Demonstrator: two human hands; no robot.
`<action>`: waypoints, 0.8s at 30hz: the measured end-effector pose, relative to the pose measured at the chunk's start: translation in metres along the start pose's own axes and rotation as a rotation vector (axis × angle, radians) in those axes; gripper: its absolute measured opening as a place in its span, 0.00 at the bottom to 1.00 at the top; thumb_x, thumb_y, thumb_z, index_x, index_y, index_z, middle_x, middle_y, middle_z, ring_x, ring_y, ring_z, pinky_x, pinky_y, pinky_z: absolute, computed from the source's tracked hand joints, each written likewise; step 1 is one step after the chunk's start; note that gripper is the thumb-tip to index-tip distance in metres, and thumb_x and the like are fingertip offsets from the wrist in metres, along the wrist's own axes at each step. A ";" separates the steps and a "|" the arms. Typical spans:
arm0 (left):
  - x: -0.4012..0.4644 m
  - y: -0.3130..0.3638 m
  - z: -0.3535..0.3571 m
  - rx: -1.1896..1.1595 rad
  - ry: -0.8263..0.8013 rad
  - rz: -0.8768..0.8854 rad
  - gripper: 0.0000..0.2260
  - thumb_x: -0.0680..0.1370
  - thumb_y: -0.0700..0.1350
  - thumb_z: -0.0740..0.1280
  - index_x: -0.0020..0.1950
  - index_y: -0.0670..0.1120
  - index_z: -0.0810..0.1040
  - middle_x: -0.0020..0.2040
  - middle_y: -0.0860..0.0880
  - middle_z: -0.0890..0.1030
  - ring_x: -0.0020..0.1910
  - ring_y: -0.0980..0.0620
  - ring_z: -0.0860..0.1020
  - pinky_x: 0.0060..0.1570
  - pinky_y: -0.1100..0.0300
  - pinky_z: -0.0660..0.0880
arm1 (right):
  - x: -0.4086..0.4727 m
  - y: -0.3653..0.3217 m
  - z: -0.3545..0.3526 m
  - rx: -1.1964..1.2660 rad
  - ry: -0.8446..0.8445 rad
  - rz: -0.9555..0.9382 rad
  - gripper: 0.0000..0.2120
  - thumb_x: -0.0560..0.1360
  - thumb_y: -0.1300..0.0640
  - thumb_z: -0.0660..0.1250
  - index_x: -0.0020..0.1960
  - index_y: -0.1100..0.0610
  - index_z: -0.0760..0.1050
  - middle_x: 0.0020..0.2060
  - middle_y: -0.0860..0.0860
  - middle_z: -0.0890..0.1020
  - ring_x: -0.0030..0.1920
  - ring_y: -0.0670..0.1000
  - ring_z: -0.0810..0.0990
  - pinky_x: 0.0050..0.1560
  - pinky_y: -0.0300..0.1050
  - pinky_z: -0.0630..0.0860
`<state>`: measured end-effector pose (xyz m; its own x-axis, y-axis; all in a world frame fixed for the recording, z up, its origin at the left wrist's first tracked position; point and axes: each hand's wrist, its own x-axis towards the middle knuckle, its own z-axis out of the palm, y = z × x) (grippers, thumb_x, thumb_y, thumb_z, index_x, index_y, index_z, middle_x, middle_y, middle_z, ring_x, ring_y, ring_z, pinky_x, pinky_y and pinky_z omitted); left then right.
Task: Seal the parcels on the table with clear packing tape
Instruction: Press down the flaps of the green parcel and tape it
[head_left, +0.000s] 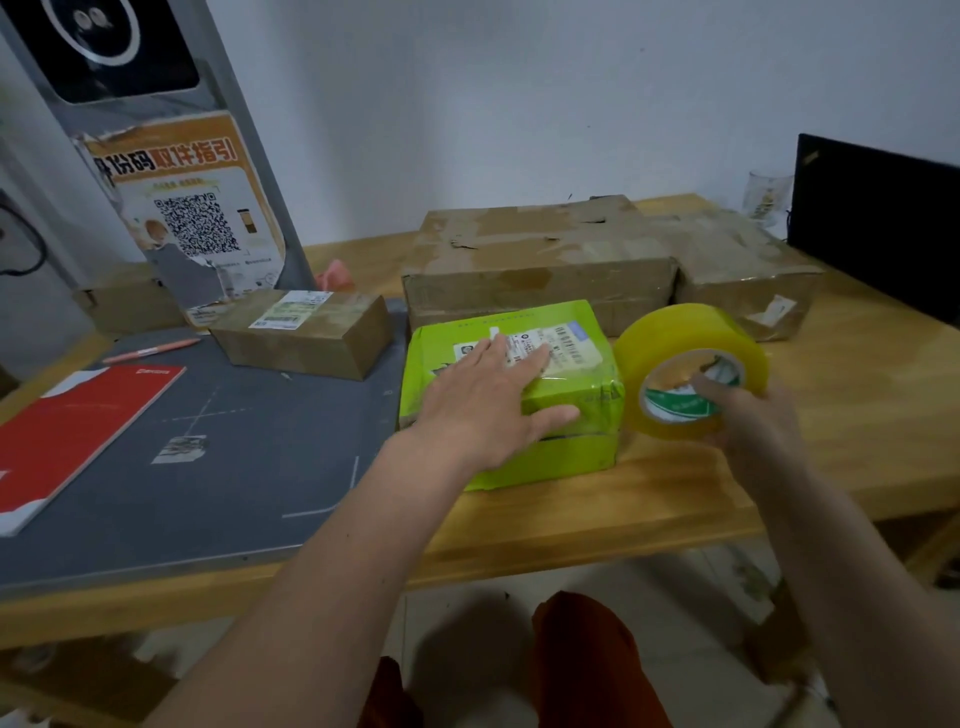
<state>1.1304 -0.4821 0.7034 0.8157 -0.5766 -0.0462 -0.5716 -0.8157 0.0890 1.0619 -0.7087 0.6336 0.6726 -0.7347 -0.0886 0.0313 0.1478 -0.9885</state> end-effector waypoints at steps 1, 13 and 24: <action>0.000 -0.003 -0.002 0.015 0.009 -0.014 0.36 0.75 0.73 0.54 0.80 0.63 0.48 0.82 0.48 0.44 0.81 0.48 0.45 0.77 0.48 0.47 | 0.001 -0.003 0.000 -0.009 -0.011 -0.010 0.07 0.75 0.63 0.70 0.51 0.53 0.79 0.45 0.53 0.82 0.52 0.61 0.81 0.51 0.63 0.79; -0.022 -0.047 0.006 -0.284 0.160 -0.321 0.53 0.60 0.81 0.59 0.80 0.61 0.48 0.82 0.51 0.41 0.80 0.46 0.43 0.72 0.40 0.61 | -0.017 -0.034 0.028 0.208 -0.118 -0.071 0.21 0.74 0.57 0.72 0.66 0.57 0.74 0.53 0.54 0.82 0.56 0.58 0.81 0.47 0.54 0.80; -0.040 -0.057 0.024 -0.838 0.242 -0.314 0.52 0.60 0.79 0.59 0.80 0.63 0.45 0.81 0.58 0.42 0.80 0.54 0.42 0.77 0.41 0.52 | -0.054 -0.096 0.107 0.251 -0.312 -0.235 0.14 0.74 0.60 0.70 0.59 0.55 0.78 0.53 0.56 0.84 0.53 0.56 0.84 0.52 0.59 0.81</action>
<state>1.1283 -0.4135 0.6761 0.9725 -0.2326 0.0105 -0.1470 -0.5784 0.8024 1.1012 -0.6123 0.7461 0.8149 -0.5389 0.2133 0.3617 0.1852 -0.9137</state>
